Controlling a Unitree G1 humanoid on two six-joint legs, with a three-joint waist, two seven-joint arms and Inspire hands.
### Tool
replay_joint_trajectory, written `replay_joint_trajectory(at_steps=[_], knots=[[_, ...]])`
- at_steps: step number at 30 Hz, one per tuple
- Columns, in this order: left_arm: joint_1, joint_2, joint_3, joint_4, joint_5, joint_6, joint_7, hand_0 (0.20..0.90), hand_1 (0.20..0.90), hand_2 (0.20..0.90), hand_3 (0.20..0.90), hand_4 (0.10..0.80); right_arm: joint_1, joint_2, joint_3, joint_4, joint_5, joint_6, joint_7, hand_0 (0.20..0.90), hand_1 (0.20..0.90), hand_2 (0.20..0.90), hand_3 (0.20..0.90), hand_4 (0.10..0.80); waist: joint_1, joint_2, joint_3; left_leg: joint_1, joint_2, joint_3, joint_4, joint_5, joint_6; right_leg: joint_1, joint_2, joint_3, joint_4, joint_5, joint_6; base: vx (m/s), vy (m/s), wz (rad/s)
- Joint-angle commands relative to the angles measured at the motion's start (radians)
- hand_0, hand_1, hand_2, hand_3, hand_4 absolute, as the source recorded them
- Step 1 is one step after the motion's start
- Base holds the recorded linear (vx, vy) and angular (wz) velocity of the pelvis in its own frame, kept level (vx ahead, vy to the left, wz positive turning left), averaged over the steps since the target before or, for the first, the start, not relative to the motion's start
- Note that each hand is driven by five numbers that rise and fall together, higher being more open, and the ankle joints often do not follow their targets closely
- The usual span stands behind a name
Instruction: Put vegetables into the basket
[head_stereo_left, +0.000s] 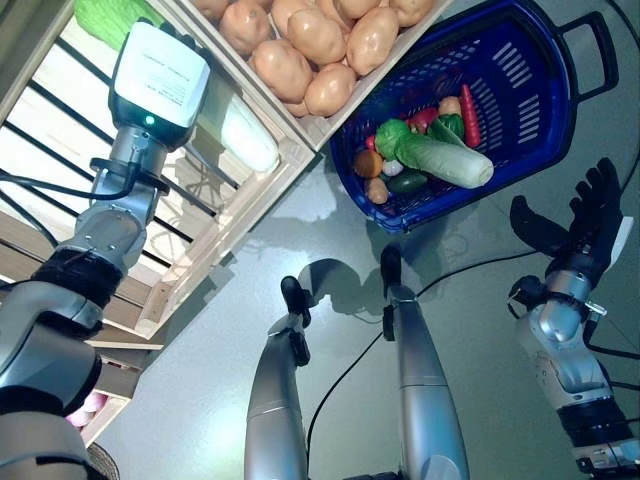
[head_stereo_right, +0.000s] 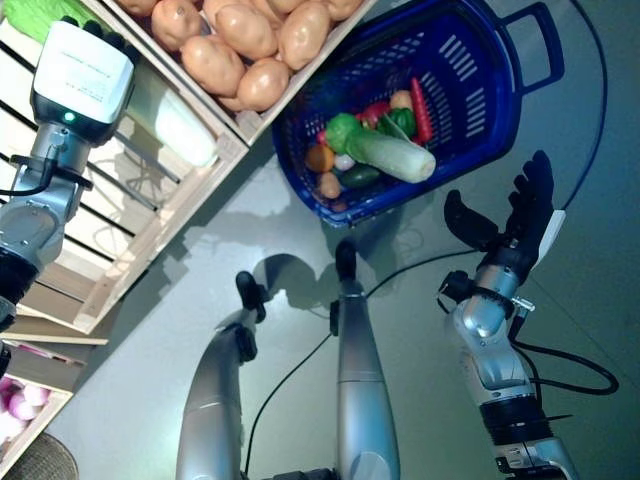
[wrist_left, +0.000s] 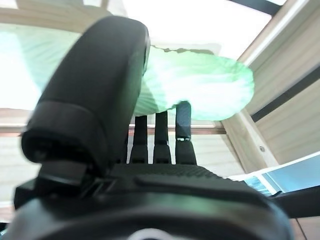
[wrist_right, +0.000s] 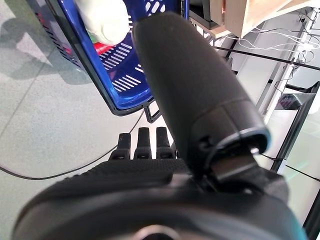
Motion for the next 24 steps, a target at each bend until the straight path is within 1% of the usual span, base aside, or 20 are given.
replay_joint_trajectory(at_steps=[1,7,10,12,14,16,18,21,24], knots=[[-0.013,0.056,0.06,0.039,-0.016,0.007,0.012,0.3,0.3,0.3,0.3,0.4,-0.006,-0.093,-0.083,-0.098,-0.009,-0.117,-0.017,0.9,0.9,0.9,0.9,0.8,-0.028,0.003,0.014,-0.013,-0.001,0.042,0.035,-0.022,0.001,0.056,0.018,-0.008,0.002,-0.019,-0.01,0.0,0.0,0.0],[-0.004,0.055,0.067,0.034,-0.022,0.017,0.04,0.3,0.3,0.3,0.3,0.4,-0.007,-0.084,-0.078,-0.098,-0.012,-0.116,-0.018,0.9,0.9,0.9,0.9,0.8,-0.024,-0.001,0.014,-0.008,0.0,0.037,0.032,-0.02,0.001,0.064,0.018,-0.013,0.0,-0.018,-0.011,0.0,0.0,0.0],[-0.003,0.054,0.071,0.033,-0.047,0.022,0.054,0.3,0.3,0.3,0.3,0.4,-0.003,-0.081,-0.081,-0.099,-0.009,-0.118,-0.013,0.9,0.9,0.9,0.9,0.8,-0.024,-0.003,0.014,-0.004,-0.001,0.037,0.031,-0.021,0.003,0.068,0.018,-0.015,0.002,-0.02,-0.012,-0.002,-0.011,0.01],[0.001,0.062,0.084,0.024,-0.062,0.003,0.088,0.3,0.3,0.3,0.3,0.4,0.002,-0.076,-0.084,-0.104,-0.005,-0.12,-0.01,0.9,0.9,0.9,0.9,0.8,-0.02,-0.006,0.014,0.0,-0.001,0.031,0.034,-0.022,0.0,0.077,0.019,-0.016,0.0,-0.021,-0.014,-0.007,-0.057,0.01],[0.018,0.068,0.11,0.01,-0.075,-0.037,0.16,0.3,0.3,0.3,0.3,0.4,0.007,-0.068,-0.082,-0.113,-0.003,-0.115,-0.01,0.9,0.9,0.9,0.9,0.8,-0.016,-0.009,0.014,0.021,-0.004,0.029,0.017,-0.016,-0.001,0.098,0.021,-0.022,-0.012,-0.019,-0.014,-0.003,-0.06,0.01],[0.031,0.077,0.127,-0.014,-0.106,-0.047,0.2,0.3,0.3,0.3,0.3,0.4,0.017,-0.063,-0.082,-0.12,-0.004,-0.119,-0.007,0.9,0.9,0.9,0.9,0.8,-0.013,-0.01,0.014,0.026,-0.002,0.026,0.016,-0.013,-0.003,0.108,0.02,-0.027,-0.018,-0.019,-0.016,-0.004,-0.048,0.01],[0.059,0.09,0.162,-0.06,-0.135,-0.074,0.261,0.3,0.3,0.3,0.3,0.4,0.033,-0.05,-0.084,-0.127,-0.008,-0.131,-0.004,0.9,0.9,0.9,0.9,0.8,-0.005,-0.011,0.014,0.047,-0.003,0.023,0.005,-0.009,-0.005,0.135,0.023,-0.035,-0.026,-0.024,-0.02,-0.012,-0.068,0.0],[0.098,0.101,0.208,-0.104,-0.147,-0.114,0.313,0.3,0.3,0.3,0.3,0.4,0.043,-0.037,-0.081,-0.132,-0.012,-0.135,0.0,0.9,0.9,0.9,0.9,0.8,0.002,-0.014,0.014,0.073,-0.001,0.022,-0.012,-0.002,-0.01,0.168,0.022,-0.049,-0.046,-0.023,-0.022,-0.01,-0.074,0.01],[0.151,0.111,0.263,-0.163,-0.168,-0.134,0.355,0.3,0.3,0.3,0.3,0.4,0.049,-0.024,-0.082,-0.143,-0.017,-0.135,-0.013,0.9,0.9,0.9,0.9,0.8,0.014,-0.019,0.014,0.096,0.001,0.016,-0.025,0.004,-0.015,0.201,0.026,-0.062,-0.061,-0.025,-0.026,-0.025,-0.09,0.06]])
